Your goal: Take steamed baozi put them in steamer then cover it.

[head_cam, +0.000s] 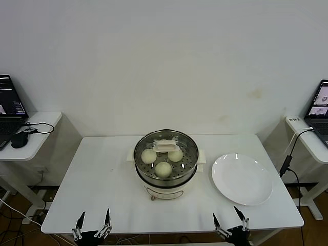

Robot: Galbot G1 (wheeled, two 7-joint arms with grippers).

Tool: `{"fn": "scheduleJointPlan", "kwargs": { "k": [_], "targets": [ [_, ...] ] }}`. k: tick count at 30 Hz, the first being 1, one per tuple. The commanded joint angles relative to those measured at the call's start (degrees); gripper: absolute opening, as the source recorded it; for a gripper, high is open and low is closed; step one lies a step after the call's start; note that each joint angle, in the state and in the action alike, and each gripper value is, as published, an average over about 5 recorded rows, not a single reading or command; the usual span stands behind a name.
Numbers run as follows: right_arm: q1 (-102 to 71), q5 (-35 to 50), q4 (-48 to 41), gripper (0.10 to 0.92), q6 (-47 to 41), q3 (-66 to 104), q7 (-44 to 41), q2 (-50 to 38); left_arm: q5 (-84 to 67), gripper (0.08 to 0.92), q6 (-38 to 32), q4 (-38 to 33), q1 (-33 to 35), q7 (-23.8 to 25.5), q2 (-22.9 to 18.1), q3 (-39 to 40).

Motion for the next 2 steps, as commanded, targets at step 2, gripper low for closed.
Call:
{"fn": "scheduleJointPlan", "kwargs": {
  "k": [2],
  "targets": [
    [-0.56, 0.15, 0.42, 0.823, -0.19, -1.11, 1.22, 0.49, -1.45, 0.823, 2.41, -0.64, 1.01, 0.65, -0.88, -0.27]
  ]
}}
